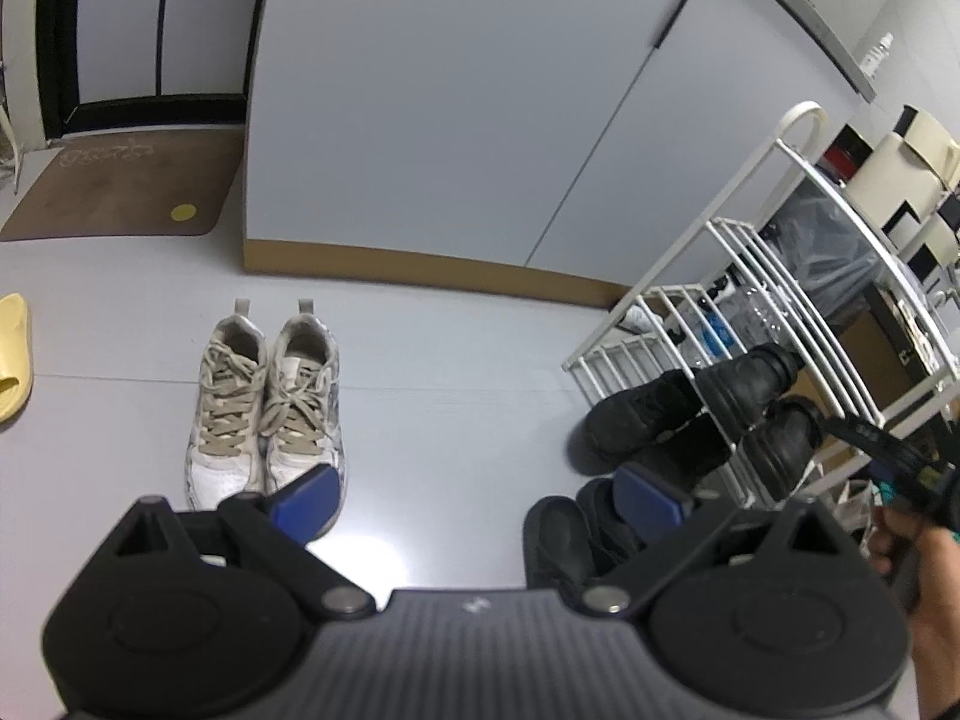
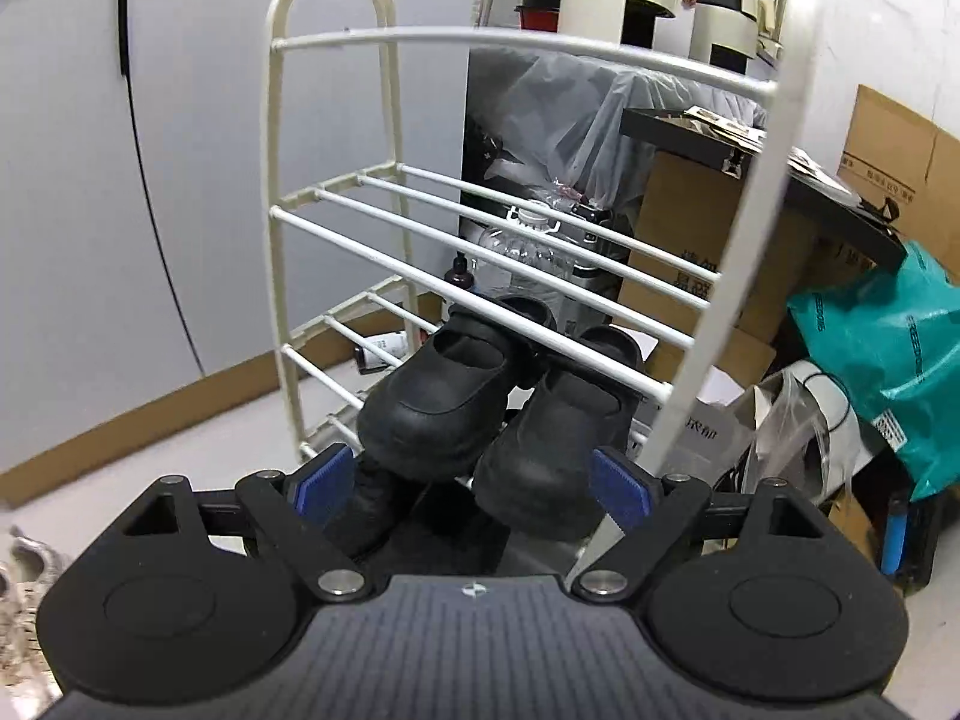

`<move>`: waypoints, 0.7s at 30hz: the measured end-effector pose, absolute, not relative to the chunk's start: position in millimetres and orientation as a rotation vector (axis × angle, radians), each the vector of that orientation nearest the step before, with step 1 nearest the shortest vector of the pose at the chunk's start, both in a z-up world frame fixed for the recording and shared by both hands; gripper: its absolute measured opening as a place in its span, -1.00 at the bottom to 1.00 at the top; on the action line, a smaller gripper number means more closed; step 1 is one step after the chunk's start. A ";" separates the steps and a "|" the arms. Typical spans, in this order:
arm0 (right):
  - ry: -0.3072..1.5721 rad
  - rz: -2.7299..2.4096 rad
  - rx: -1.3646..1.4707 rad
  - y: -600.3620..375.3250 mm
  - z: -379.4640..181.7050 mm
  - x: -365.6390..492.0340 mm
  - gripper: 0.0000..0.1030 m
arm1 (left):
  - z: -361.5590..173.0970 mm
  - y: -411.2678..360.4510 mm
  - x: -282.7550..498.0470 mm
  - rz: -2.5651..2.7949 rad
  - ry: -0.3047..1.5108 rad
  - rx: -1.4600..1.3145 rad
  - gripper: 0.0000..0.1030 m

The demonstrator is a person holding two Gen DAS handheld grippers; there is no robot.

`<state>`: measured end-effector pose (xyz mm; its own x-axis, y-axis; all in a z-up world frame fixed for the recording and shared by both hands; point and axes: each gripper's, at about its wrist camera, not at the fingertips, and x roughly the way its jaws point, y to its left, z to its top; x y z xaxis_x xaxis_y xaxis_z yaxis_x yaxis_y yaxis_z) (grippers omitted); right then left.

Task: Organize scattered shoes
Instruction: 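Set the black clogs on the shelf and open the right gripper, then withdraw the right gripper from the wire rack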

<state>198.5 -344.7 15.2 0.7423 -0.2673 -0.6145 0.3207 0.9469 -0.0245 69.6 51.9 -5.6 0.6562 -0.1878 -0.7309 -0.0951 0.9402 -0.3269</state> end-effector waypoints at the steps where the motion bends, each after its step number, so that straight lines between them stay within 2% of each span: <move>1: 0.647 -0.318 0.074 -344.1 21.0 188.6 0.73 | -5.0 51.5 68.7 -0.057 0.856 -0.356 0.93; 5: 0.662 -0.318 0.036 -334.2 30.4 161.0 0.73 | -3.9 46.5 66.9 -0.062 0.851 -0.346 0.93; 12: 0.693 -0.308 0.238 -328.6 68.0 119.6 0.73 | -8.8 33.1 64.9 -0.050 0.872 -0.318 0.93; 21: 0.709 -0.325 0.376 -336.1 82.6 80.2 0.74 | 3.9 8.0 49.5 -0.073 0.842 -0.297 0.93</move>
